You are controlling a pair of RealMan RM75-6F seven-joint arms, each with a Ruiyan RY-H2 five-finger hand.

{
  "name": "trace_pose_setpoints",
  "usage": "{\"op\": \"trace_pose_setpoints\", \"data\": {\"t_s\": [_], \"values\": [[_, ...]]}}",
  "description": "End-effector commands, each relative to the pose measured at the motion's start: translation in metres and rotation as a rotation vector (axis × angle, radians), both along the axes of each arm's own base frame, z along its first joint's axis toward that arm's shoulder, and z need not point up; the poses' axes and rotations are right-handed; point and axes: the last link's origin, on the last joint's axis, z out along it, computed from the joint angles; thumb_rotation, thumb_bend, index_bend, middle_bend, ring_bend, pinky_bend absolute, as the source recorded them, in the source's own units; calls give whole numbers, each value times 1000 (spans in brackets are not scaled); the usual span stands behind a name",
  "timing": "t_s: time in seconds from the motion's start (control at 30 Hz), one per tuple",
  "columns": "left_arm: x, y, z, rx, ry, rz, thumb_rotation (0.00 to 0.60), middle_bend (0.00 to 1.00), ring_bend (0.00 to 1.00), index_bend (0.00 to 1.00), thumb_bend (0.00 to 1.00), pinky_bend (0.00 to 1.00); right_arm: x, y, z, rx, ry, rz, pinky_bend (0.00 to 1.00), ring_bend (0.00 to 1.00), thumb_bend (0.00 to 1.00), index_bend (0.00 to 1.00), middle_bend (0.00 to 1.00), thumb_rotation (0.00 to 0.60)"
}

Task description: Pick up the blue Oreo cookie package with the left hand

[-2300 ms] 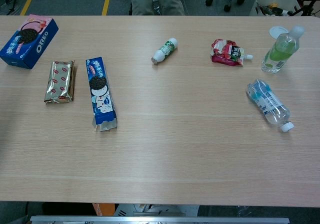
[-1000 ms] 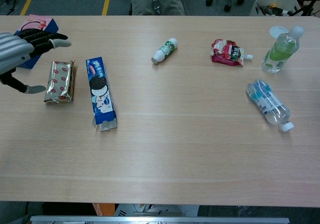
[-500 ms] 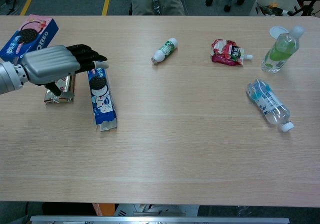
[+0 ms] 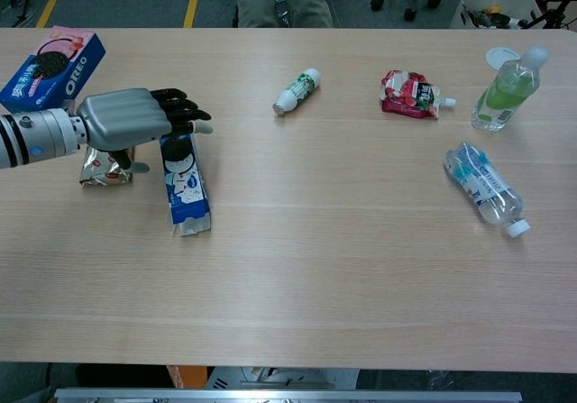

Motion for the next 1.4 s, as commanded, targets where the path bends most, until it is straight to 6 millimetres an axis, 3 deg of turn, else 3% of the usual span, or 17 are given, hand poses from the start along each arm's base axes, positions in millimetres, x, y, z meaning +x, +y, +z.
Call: {"op": "trace_pose_setpoints", "data": {"t_s": [0.03, 0.53, 0.67, 0.87, 0.93, 1.03, 1.2, 1.4], "values": [[-3, 3, -5, 1, 41, -26, 600, 0, 0, 0, 215, 12, -1, 1, 0, -1, 1, -5, 403, 270, 257, 155, 293, 600], [-8, 22, -17, 1, 70, -20, 600, 7, 0, 3, 215, 12, -4, 4, 1, -8, 0, -27, 403, 270, 257, 155, 293, 600], [-7, 23, -21, -4, 64, -34, 600, 67, 41, 78, 215, 13, -6, 5, 2, -11, -1, -33, 403, 270, 256, 155, 293, 600], [-8, 23, -28, -11, 61, -47, 600, 180, 178, 226, 215, 135, -7, 6, 2, -12, -3, -35, 403, 270, 256, 155, 293, 600], [-7, 23, -30, -14, 55, -50, 600, 238, 235, 282, 215, 216, -7, 6, 2, -12, -4, -38, 403, 270, 256, 155, 293, 600], [-6, 22, -32, -15, 49, -50, 600, 301, 280, 350, 217, 250, -9, 6, 3, -12, -7, -41, 403, 270, 257, 155, 293, 600], [-4, 21, -34, -25, 29, -26, 600, 367, 343, 400, 220, 354, -10, 6, 2, -9, -10, -39, 403, 270, 256, 155, 293, 600], [-1, 24, -31, 5, 9, -31, 600, 419, 380, 424, 224, 392, -11, 6, 4, -11, -14, -38, 403, 270, 257, 155, 293, 600]]}}
